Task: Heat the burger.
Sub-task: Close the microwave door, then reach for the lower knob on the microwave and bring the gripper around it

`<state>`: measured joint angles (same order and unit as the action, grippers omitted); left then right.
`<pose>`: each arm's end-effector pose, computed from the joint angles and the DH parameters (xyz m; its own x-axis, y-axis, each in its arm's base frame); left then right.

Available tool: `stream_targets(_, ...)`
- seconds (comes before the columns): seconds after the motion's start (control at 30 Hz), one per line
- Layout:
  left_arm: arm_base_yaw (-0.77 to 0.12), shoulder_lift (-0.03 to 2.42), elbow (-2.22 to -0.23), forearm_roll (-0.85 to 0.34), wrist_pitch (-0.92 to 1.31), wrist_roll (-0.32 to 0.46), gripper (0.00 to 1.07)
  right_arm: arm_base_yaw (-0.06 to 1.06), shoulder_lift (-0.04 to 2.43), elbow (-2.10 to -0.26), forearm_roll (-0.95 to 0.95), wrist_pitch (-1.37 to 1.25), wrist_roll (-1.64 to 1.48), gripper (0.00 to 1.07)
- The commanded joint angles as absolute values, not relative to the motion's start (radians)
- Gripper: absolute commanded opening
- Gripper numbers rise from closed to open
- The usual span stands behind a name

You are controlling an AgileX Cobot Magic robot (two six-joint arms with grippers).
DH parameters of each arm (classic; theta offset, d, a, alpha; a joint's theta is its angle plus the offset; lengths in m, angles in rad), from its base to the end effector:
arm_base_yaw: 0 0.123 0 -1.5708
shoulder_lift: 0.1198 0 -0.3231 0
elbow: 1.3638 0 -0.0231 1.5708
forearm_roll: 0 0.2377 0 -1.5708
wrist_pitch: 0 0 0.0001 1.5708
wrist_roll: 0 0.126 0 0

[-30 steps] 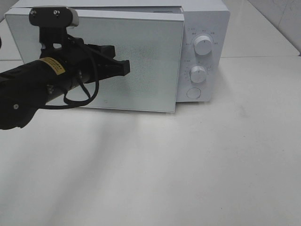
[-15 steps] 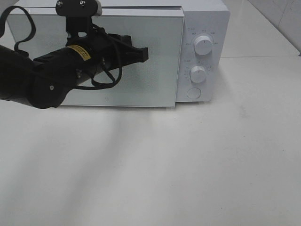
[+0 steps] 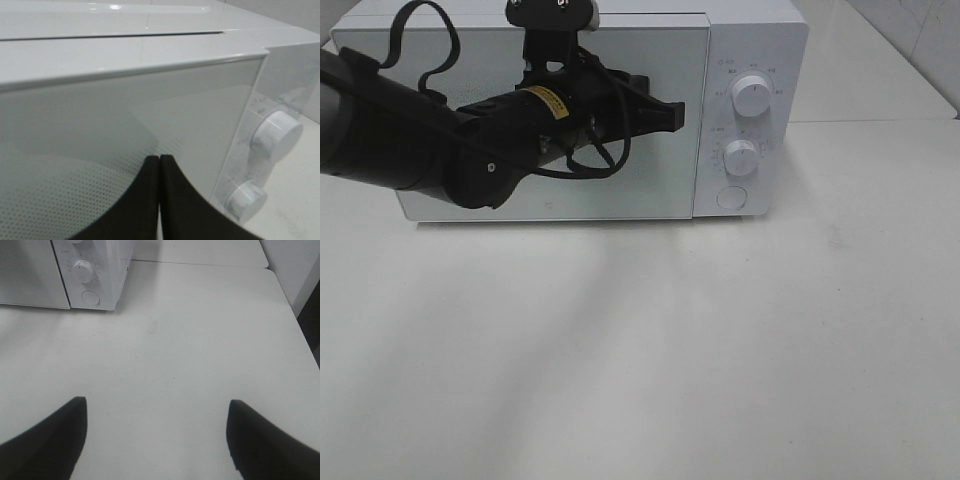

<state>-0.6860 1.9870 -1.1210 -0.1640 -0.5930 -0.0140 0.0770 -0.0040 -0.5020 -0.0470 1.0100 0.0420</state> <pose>0.3737 -0.2911 0.2262 -0.2301 -0.0044 -0.9731 0.5330 0.8361 -0.1298 -0.0212 -0.0067 0.2614 -0.4038 -0.0141 -0.9147 -0.0337 0.9994 -0.0006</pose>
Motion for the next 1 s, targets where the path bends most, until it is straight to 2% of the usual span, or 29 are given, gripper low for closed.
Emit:
stream_targets(0.03, -0.662, 2.025, -1.199, -0.306, -0.637, 0.055, 0.00, 0.070, -0.031, -0.499, -0.044, 0.993, 0.032, 0.76)
stream_targets(0.07, -0.662, 2.037, -1.225, -0.335, -0.627, 0.091, 0.00, 0.070, -0.031, -0.499, -0.044, 0.993, 0.032, 0.76)
stream_targets(0.27, -0.662, 2.040, -1.255, -0.322, -0.571, 0.112, 0.00, 0.070, -0.031, -0.499, -0.044, 0.993, 0.032, 0.76)
stream_targets(0.4, -0.668, 2.008, -1.255, -0.253, -0.411, 0.109, 0.00, 0.070, -0.031, -0.499, -0.044, 0.993, 0.032, 0.76)
stream_targets(0.43, -0.668, 1.987, -1.255, -0.223, -0.309, 0.109, 0.00, 0.070, -0.031, -0.499, -0.044, 0.993, 0.032, 0.76)
stream_targets(0.5, -0.668, 1.973, -1.255, -0.210, -0.267, 0.109, 0.00, 0.070, -0.031, -0.499, -0.044, 0.993, 0.032, 0.76)
stream_targets(0.53, -0.668, 1.973, -1.255, -0.210, -0.267, 0.109, 0.00, 0.070, -0.031, -0.499, -0.044, 0.993, 0.032, 0.76)
stream_targets(0.6, -0.668, 1.918, -1.255, -0.199, -0.085, 0.107, 0.00, 0.070, -0.031, -0.499, -0.044, 0.993, 0.032, 0.76)
stream_targets(0.93, -0.668, 1.821, -1.255, -0.202, 0.312, 0.105, 0.01, 0.070, -0.031, -0.499, -0.044, 0.993, 0.032, 0.76)
stream_targets(1.0, -0.668, 1.799, -1.255, -0.202, 0.470, 0.105, 0.23, 0.070, -0.031, -0.499, -0.044, 0.993, 0.032, 0.76)
